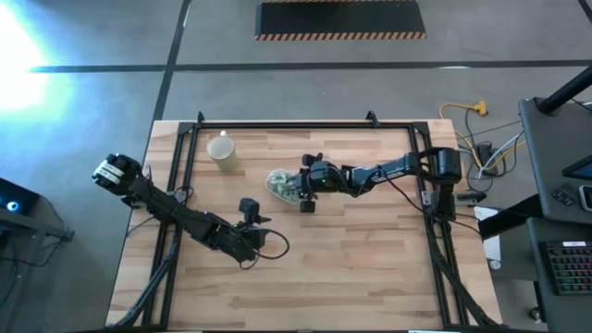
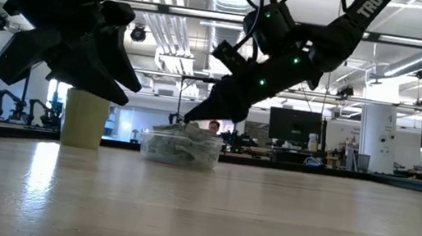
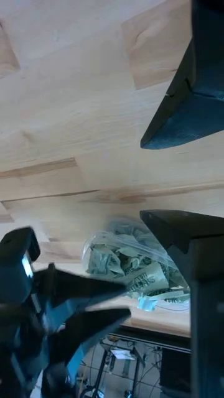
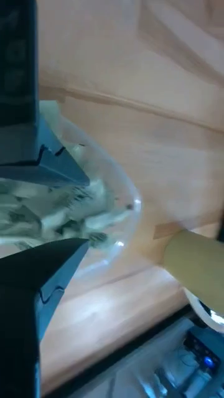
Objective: Pick and place Stevia / Truvia into bins
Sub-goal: Return to Home Position
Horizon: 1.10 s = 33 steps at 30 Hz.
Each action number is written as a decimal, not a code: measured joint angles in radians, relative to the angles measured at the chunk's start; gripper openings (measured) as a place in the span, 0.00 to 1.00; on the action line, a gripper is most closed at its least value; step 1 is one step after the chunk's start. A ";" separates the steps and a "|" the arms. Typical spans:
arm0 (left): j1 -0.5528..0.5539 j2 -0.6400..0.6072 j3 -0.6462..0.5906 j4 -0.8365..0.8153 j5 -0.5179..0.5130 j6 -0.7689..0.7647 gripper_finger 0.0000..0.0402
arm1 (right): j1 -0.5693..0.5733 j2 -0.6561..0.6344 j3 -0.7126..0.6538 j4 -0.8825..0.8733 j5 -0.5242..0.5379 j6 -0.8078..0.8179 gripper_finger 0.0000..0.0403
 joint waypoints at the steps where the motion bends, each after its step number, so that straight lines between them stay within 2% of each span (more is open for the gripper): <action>1: 0.000 0.000 0.000 0.000 0.000 0.000 0.38 | 0.001 -0.009 0.000 0.002 0.000 -0.005 0.34; 12: -0.003 0.000 0.000 0.013 0.003 -0.019 0.38 | 0.076 -0.213 0.000 -0.109 -0.002 -0.015 0.36; 15: -0.002 0.000 0.011 0.029 0.004 -0.058 0.38 | 0.114 -0.290 0.000 -0.198 -0.003 -0.021 0.34; 21: -0.006 -0.001 0.070 0.033 0.003 -0.037 0.38 | 0.183 -0.456 0.000 -0.400 -0.003 -0.017 0.33; 26: 0.004 -0.031 0.123 0.041 -0.035 0.029 0.38 | 0.236 -0.566 -0.014 -0.498 -0.002 -0.008 0.34; 29: 0.024 -0.067 0.133 0.113 -0.049 0.125 0.38 | 0.258 -0.620 -0.042 -0.498 0.000 -0.005 0.34; 33: 0.075 -0.120 0.103 0.291 0.030 0.283 0.38 | 0.265 -0.681 -0.081 -0.498 0.001 0.001 0.33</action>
